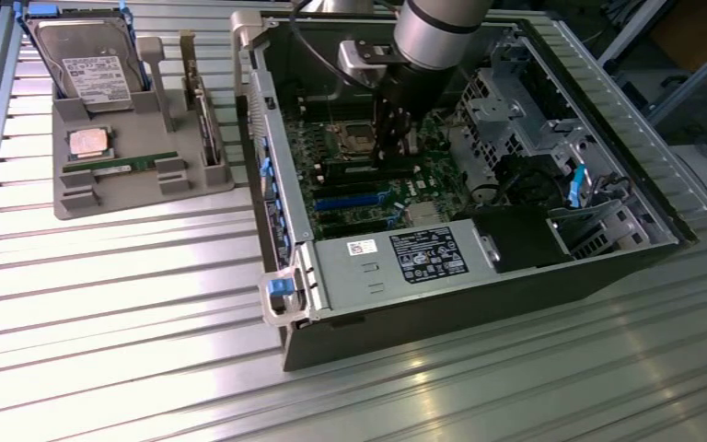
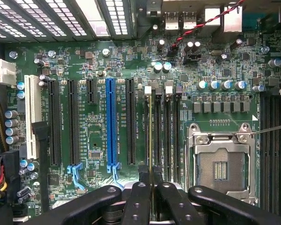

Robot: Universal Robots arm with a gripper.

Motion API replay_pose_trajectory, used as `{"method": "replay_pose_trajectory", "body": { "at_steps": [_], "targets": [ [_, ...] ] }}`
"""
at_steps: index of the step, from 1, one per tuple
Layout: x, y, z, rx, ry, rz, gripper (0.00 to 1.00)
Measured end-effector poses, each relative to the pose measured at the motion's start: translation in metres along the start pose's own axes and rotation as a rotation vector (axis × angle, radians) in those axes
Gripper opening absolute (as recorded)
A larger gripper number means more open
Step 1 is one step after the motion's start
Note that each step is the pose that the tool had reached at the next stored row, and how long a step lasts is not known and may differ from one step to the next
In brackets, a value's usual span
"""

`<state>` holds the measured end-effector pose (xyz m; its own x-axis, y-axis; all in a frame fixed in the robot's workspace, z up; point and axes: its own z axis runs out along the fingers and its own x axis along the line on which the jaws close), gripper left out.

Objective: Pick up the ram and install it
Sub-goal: 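Insert the ram into the slot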

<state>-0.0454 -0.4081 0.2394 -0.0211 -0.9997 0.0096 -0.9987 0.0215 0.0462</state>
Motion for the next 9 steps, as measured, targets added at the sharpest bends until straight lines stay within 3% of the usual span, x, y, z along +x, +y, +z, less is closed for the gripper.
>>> {"method": "replay_pose_trajectory", "body": {
  "at_steps": [9],
  "targets": [
    [0.0,-0.0003,0.0042,0.0001,0.0031,-0.001,0.12]
  ]
}}
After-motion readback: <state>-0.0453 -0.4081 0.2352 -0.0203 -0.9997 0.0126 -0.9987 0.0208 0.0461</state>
